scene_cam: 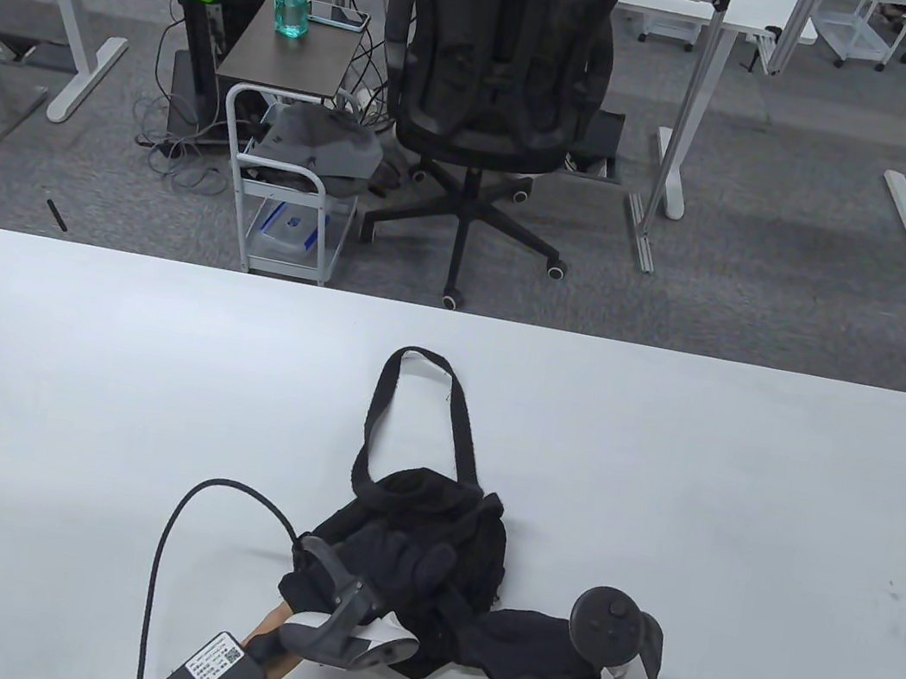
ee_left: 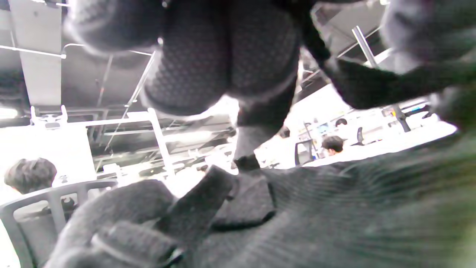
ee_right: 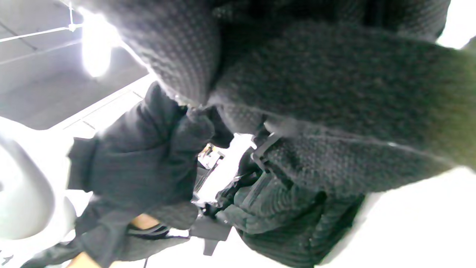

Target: Pull shoulder strap to tighten

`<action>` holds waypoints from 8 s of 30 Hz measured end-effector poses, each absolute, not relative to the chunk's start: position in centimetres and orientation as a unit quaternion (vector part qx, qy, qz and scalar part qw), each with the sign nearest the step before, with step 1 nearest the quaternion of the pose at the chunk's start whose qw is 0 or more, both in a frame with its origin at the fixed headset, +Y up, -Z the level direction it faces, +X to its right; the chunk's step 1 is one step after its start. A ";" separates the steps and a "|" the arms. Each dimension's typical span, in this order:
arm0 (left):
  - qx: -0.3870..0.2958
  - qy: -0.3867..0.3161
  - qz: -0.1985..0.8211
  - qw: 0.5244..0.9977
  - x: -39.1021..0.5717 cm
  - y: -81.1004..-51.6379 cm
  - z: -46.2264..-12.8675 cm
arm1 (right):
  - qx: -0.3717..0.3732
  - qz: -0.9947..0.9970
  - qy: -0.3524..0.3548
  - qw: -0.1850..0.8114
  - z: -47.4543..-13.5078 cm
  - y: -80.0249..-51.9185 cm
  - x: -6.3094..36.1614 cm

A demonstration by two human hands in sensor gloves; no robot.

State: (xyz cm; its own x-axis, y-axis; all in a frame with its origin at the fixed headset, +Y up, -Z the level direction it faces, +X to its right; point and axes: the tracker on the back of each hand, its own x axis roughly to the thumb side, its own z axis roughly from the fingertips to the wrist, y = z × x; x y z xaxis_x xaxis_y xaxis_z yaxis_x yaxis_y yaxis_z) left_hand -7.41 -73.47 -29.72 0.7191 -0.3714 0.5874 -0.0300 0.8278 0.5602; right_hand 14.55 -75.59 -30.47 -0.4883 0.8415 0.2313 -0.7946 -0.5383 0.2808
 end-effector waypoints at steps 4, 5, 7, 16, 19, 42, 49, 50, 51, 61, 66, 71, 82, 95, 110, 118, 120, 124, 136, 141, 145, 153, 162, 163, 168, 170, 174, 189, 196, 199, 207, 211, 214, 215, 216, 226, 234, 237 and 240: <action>0.297 -0.392 -0.093 0.866 -5.7 -73.2 -28.0 | 0.176 0.848 0.066 0.495 -30.4 -75.7 14.3; 0.298 -0.401 -0.085 0.862 -5.3 -73.3 -27.6 | 0.179 0.843 0.062 0.504 -30.4 -75.6 14.1; 0.297 -0.410 -0.073 0.859 -4.5 -73.4 -27.1 | 0.178 0.836 0.049 0.516 -30.2 -75.5 13.8; 0.288 -0.398 -0.113 0.864 -5.6 -74.5 -28.6 | 0.181 0.854 0.055 0.485 -30.3 -75.4 13.5; 0.283 -0.387 -0.108 0.871 -6.6 -74.5 -29.6 | 0.182 0.852 0.062 0.486 -30.4 -75.4 13.6; 0.298 -0.402 -0.104 0.860 -4.9 -74.3 -28.3 | 0.167 0.861 0.055 0.478 -30.3 -75.2 13.7; 0.285 -0.381 -0.112 0.873 -6.0 -74.5 -29.7 | 0.169 0.856 0.084 0.481 -30.6 -75.5 14.3; 0.285 -0.381 -0.110 0.872 -5.9 -74.4 -29.6 | 0.169 0.856 0.085 0.482 -30.6 -75.4 14.3; 0.292 -0.379 -0.118 0.870 -5.9 -74.3 -29.6 | 0.169 0.854 0.087 0.484 -30.7 -75.4 14.4; 0.322 -0.378 -0.108 0.861 -6.0 -73.4 -28.8 | 0.163 0.849 0.084 0.496 -30.6 -75.1 14.8; 0.341 -0.407 -0.102 0.841 -4.8 -73.5 -27.3 | 0.171 0.845 0.052 0.503 -30.2 -74.7 13.9; 0.341 -0.403 -0.130 0.839 -4.7 -74.1 -27.7 | 0.164 0.853 0.031 0.494 -30.1 -74.6 13.8; 0.323 -0.371 -0.136 0.860 -6.3 -74.2 -29.8 | 0.165 0.850 0.051 0.498 -30.3 -74.8 14.2; 0.372 -0.391 -0.154 0.828 -4.4 -73.7 -27.3 | 0.153 0.849 0.001 0.507 -30.1 -74.7 13.9; 0.350 -0.343 -0.161 0.857 -6.7 -73.0 -29.6 | 0.147 0.843 0.051 0.515 -30.2 -75.1 14.3; 0.381 -0.371 -0.182 0.827 -4.5 -73.0 -27.4 | 0.117 0.837 -0.014 0.534 -30.2 -75.2 13.5; 0.377 -0.379 -0.178 0.826 -4.6 -73.2 -27.6 | 0.124 0.843 -0.013 0.523 -30.2 -75.0 13.6; 0.352 -0.364 -0.149 0.849 -5.3 -73.4 -28.7 | 0.129 0.846 -0.010 0.518 -30.1 -74.6 13.5; 0.345 -0.341 -0.173 0.857 -6.4 -73.0 -29.5 | 0.113 0.844 0.017 0.525 -30.3 -75.4 13.7; 0.368 -0.356 -0.200 0.835 -4.5 -73.2 -27.8 | 0.104 0.847 -0.005 0.522 -30.5 -75.3 13.1; 0.362 -0.353 -0.186 0.842 -4.7 -73.4 -28.0 | 0.107 0.850 -0.021 0.515 -30.4 -75.0 13.1; 0.343 -0.332 -0.171 0.862 -6.1 -73.3 -29.5 | 0.115 0.851 -0.005 0.512 -30.2 -74.6 12.9; 0.325 -0.325 -0.178 0.870 -5.7 -73.1 -29.1 | 0.107 0.849 0.004 0.518 -30.7 -75.7 13.0; 0.316 -0.325 -0.170 0.875 -5.8 -72.9 -29.1 | 0.097 0.846 0.011 0.523 -30.9 -76.0 13.1; 0.250 -0.274 -0.101 0.923 -7.4 -71.2 -29.2 | 0.067 0.825 0.033 0.560 -31.8 -77.0 13.8; 0.197 -0.255 -0.067 0.944 -8.2 -71.2 -29.7 | 0.063 0.819 0.041 0.569 -32.0 -77.3 13.9; -0.027 -0.246 -0.004 0.969 -9.0 -73.3 -31.4 | 0.061 0.810 0.061 0.580 -32.3 -77.7 13.9; -0.138 -0.300 -0.030 0.943 -5.7 -78.8 -31.0 | 0.078 0.807 0.187 0.555 -31.9 -78.6 13.3; -0.103 -0.268 -0.067 0.955 -4.1 -79.3 -30.4 | 0.122 0.804 0.254 0.524 -31.1 -79.0 11.7; -0.106 -0.255 -0.055 0.960 -4.2 -79.3 -30.7 | 0.125 0.794 0.258 0.537 -31.0 -79.2 11.6; -0.116 -0.217 -0.019 0.969 -4.8 -79.1 -31.4 | 0.134 0.686 0.253 0.669 -30.7 -78.7 14.2; -0.119 -0.203 -0.009 0.972 -5.0 -79.1 -31.7 | 0.128 0.672 0.220 0.695 -30.8 -78.1 15.5; -0.114 -0.199 -0.011 0.973 -5.0 -79.1 -31.5 | 0.121 0.666 0.206 0.707 -30.9 -77.9 16.0; -0.112 -0.200 -0.016 0.973 -4.9 -79.1 -31.3 | 0.115 0.664 0.195 0.713 -31.0 -77.7 16.2; -0.112 -0.201 -0.032 0.973 -4.7 -79.2 -31.1 | 0.110 0.648 0.182 0.731 -31.1 -77.5 16.6; -0.119 -0.202 -0.055 0.971 -4.2 -79.1 -31.0 | 0.131 0.589 0.136 0.786 -31.4 -76.1 18.5; -0.121 -0.190 -0.047 0.973 -4.2 -79.0 -31.4 | 0.142 0.583 0.112 0.792 -31.0 -74.9 19.6; -0.123 -0.186 -0.047 0.974 -4.2 -79.1 -31.5 | 0.155 0.565 0.117 0.802 -30.9 -74.6 20.1; -0.123 -0.185 -0.046 0.974 -4.3 -79.0 -31.5 | 0.180 0.567 0.096 0.798 -30.7 -73.9 20.6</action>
